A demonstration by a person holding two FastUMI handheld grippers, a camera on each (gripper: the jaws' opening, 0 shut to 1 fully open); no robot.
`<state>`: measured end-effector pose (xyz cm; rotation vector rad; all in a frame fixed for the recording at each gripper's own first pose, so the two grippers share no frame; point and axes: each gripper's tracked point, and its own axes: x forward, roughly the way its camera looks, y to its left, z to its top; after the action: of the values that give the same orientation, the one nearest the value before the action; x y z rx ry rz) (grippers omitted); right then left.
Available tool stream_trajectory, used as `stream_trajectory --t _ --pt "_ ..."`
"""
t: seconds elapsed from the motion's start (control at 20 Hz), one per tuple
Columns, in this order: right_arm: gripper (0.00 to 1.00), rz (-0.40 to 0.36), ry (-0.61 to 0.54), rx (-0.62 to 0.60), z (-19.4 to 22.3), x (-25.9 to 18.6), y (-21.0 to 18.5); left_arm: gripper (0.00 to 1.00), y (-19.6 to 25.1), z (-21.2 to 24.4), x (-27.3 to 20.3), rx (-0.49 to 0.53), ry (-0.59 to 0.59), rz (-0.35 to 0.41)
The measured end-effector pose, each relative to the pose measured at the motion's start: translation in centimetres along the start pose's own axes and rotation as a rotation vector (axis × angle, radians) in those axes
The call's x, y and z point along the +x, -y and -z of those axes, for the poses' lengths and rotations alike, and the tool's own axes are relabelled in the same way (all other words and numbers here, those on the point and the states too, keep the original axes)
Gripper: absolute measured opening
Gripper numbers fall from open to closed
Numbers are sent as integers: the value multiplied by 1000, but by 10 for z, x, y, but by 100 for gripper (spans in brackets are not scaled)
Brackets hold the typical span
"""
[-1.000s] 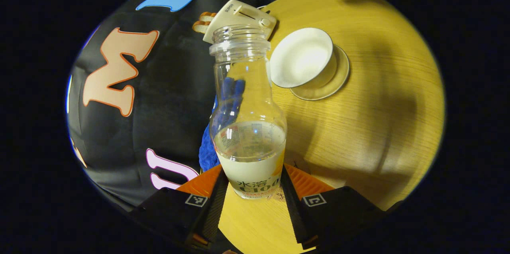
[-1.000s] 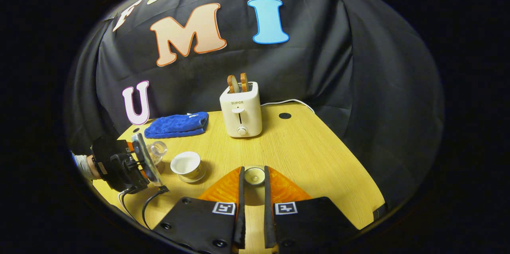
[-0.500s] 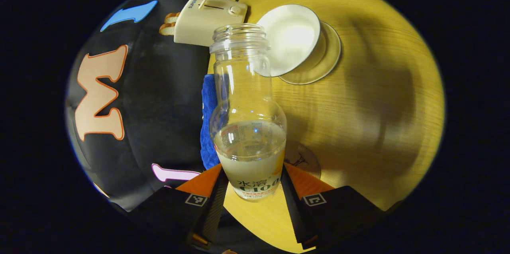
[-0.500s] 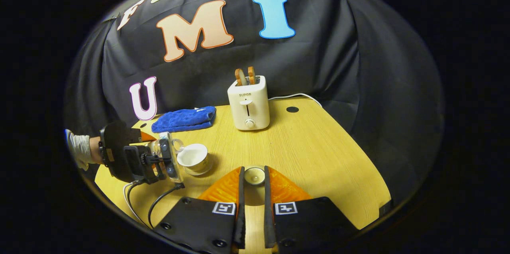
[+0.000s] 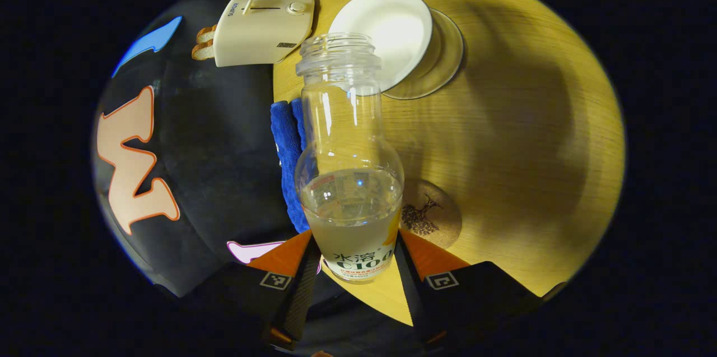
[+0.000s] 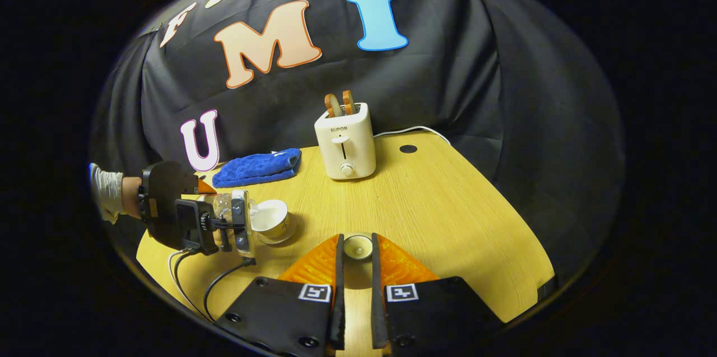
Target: Open the teacup lid with one hand, grasp the water bottle and pour water into the teacup with the other hand; after pouring, place the water bottle on the coaster and then close the teacup lid.
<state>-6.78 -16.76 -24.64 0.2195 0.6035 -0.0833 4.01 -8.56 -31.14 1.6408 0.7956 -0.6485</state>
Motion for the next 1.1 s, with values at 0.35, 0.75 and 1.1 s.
stream_trajectory --t 0.35,0.75,1.1 --pt "22 -21 1 -15 6 -1 -5 71 -20 2 -6 132 -44 -20" --pt "22 -42 3 -11 11 0 -10 71 -39 9 -19 280 -118 -23" --pt "22 -55 3 -21 13 -2 -12 71 -50 6 -30 346 -143 -29"
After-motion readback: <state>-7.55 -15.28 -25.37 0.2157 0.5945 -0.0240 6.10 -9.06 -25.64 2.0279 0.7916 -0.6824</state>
